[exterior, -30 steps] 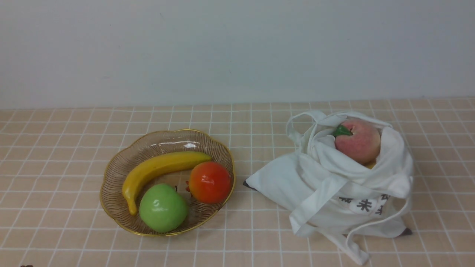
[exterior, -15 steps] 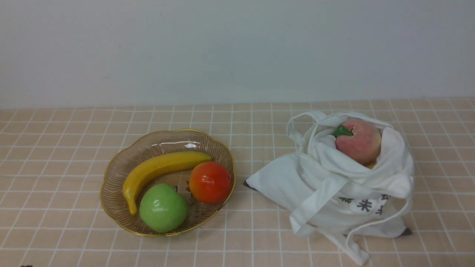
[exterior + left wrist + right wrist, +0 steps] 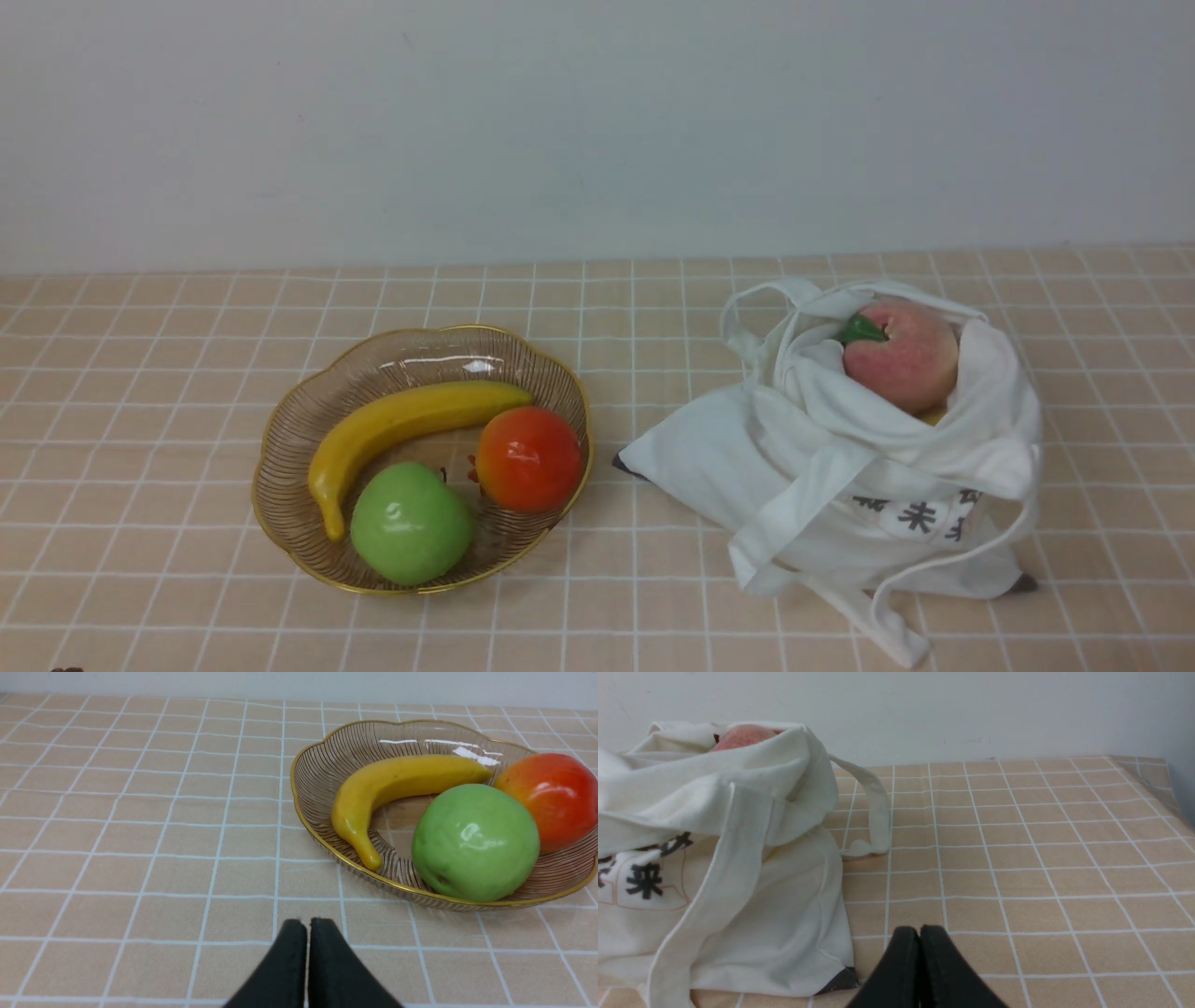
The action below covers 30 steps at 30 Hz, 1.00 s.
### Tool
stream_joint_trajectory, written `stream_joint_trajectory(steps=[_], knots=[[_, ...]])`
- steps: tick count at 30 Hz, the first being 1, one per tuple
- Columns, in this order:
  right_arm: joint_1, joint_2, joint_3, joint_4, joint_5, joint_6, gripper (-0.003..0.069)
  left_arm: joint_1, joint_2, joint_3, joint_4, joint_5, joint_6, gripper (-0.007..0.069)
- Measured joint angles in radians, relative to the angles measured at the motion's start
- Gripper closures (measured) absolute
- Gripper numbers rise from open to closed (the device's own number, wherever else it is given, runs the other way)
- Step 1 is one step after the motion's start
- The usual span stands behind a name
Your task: Take the fruit out of the bag on the brown coffee tablecloth and place them on the plate.
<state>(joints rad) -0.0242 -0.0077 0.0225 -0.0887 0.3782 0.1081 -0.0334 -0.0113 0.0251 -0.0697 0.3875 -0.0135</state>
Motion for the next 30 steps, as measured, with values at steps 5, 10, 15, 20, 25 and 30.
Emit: stream_joint_trajectory(steps=[5,10,15,20,25,30], knots=[[0.008,0.0,0.0,0.0,0.0,0.0,0.0673,0.0,0.0,0.0,0.0,0.0,0.0,0.0632],[0.035,0.0,0.0,0.0,0.0,0.0,0.0673,0.0,0.0,0.0,0.0,0.0,0.0,0.0632],[0.035,0.0,0.0,0.0,0.0,0.0,0.0673,0.0,0.0,0.0,0.0,0.0,0.0,0.0632],[0.035,0.0,0.0,0.0,0.0,0.0,0.0673,0.0,0.0,0.0,0.0,0.0,0.0,0.0632],[0.035,0.0,0.0,0.0,0.0,0.0,0.0673,0.0,0.0,0.0,0.0,0.0,0.0,0.0632],[0.035,0.0,0.0,0.0,0.0,0.0,0.0673,0.0,0.0,0.0,0.0,0.0,0.0,0.0632]])
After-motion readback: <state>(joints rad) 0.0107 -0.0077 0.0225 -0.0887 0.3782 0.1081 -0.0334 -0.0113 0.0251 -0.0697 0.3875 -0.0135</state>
